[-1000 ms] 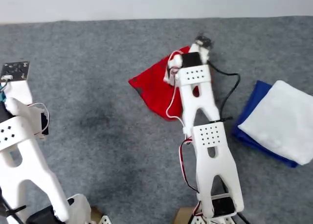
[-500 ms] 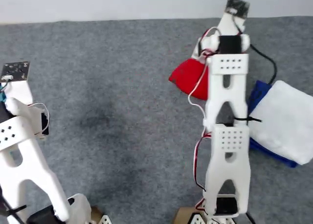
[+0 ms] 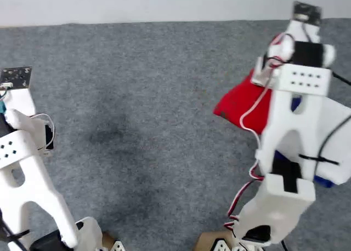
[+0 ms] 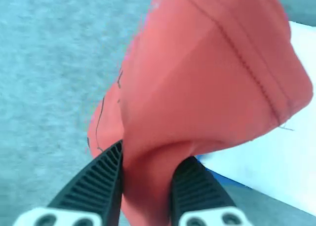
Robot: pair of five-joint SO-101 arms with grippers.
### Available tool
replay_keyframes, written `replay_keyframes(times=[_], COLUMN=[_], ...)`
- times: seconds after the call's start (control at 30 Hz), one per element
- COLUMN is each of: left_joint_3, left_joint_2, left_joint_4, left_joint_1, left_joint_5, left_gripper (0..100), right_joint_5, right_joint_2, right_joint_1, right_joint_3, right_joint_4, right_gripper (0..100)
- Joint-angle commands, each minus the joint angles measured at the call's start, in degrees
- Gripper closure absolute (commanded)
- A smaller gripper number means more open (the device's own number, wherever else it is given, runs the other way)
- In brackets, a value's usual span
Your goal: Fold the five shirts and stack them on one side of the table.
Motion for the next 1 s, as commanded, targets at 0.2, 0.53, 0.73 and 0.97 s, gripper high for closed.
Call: replay_keyframes(times=[0.2,0.53,0.73,0.97], left_joint_3=[-2.2,-2.2,-2.2,-2.2], left_joint_2=[-1.8,-1.8,-1.9,-1.9], left_joint_4=[2.5,2.5,2.5,2.9], left_joint_1=[-0.1,0.2,0.1,-0.1], left_joint_5=[-0.3,0.0,0.0,0.0], left_gripper=[99,99,99,99], right_joint_5=[9.1,15.4,15.8,15.4], right_joint_2=[-4.4,-2.5,2.5,1.8], right_joint_1=[10.9,17.7,19.3,13.7], right_joint_3=[0.4,0.5,0.3,-1.6], right_joint_4=[2.2,2.1,-0.2,0.2], right_gripper=[99.1,99.1,99.1,99.1])
